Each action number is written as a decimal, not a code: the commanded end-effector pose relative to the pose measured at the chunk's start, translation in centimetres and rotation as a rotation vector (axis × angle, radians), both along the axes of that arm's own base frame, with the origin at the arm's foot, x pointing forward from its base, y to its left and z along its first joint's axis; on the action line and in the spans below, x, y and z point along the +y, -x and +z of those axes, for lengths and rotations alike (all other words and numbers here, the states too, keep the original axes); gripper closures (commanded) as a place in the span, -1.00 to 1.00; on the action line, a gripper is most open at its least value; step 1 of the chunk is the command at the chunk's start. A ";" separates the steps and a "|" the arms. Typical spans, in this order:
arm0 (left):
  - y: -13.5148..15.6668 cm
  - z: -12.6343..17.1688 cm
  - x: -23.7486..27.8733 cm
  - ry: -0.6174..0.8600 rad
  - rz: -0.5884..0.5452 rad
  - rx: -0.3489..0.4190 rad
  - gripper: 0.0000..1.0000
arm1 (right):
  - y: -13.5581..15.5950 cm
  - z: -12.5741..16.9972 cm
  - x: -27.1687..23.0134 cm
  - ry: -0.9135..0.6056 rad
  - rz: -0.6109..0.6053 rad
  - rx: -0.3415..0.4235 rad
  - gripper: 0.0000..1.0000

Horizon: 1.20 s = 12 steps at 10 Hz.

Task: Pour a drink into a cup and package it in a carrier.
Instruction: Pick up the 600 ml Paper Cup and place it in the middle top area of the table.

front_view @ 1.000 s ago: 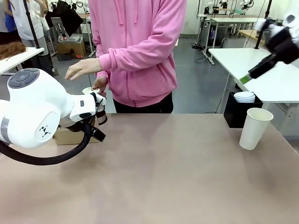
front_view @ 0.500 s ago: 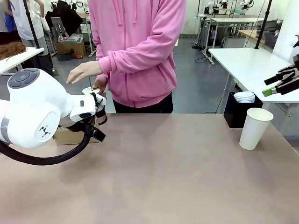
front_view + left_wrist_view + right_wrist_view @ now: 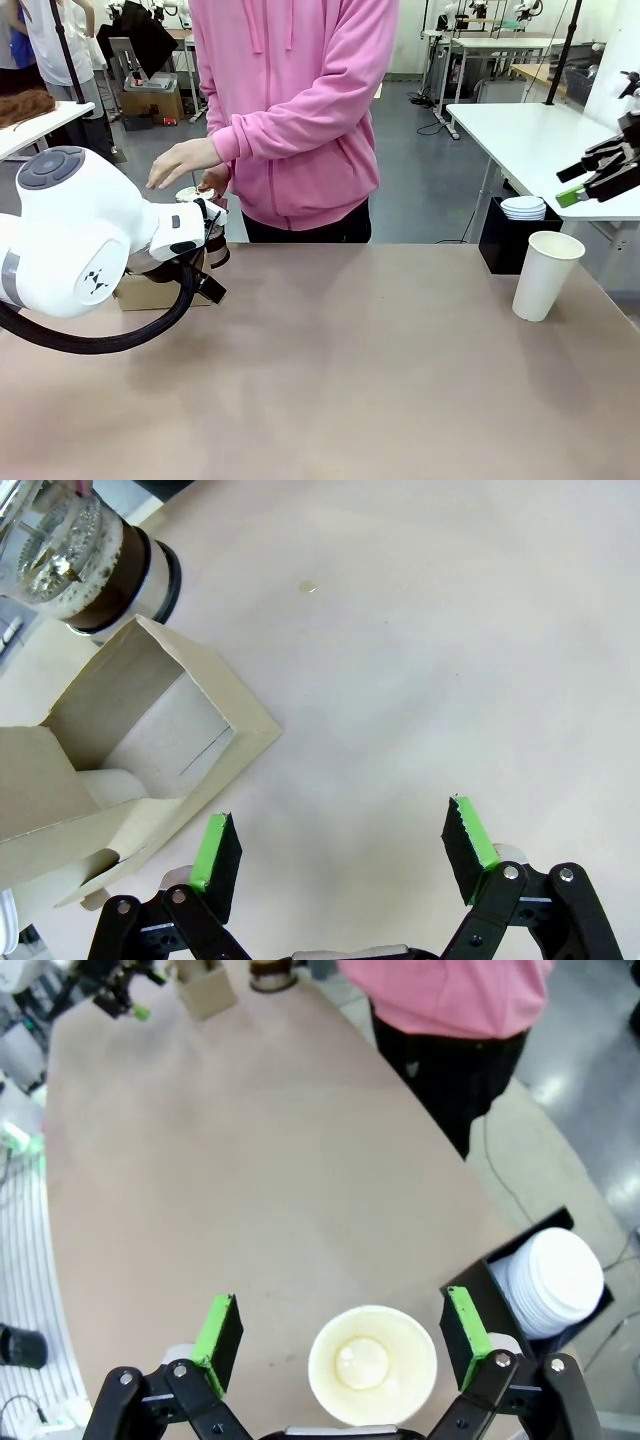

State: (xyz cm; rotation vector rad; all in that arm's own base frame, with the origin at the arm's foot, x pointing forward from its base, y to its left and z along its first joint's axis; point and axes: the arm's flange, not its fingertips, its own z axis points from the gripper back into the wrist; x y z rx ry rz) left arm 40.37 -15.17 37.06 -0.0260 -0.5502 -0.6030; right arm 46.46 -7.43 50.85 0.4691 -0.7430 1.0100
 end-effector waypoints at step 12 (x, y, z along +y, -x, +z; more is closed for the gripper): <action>0.0 0.0 0.0 0.001 0.000 0.000 -1.00 | 5.2 -22.6 -13.8 -0.675 0.000 -0.327 -1.00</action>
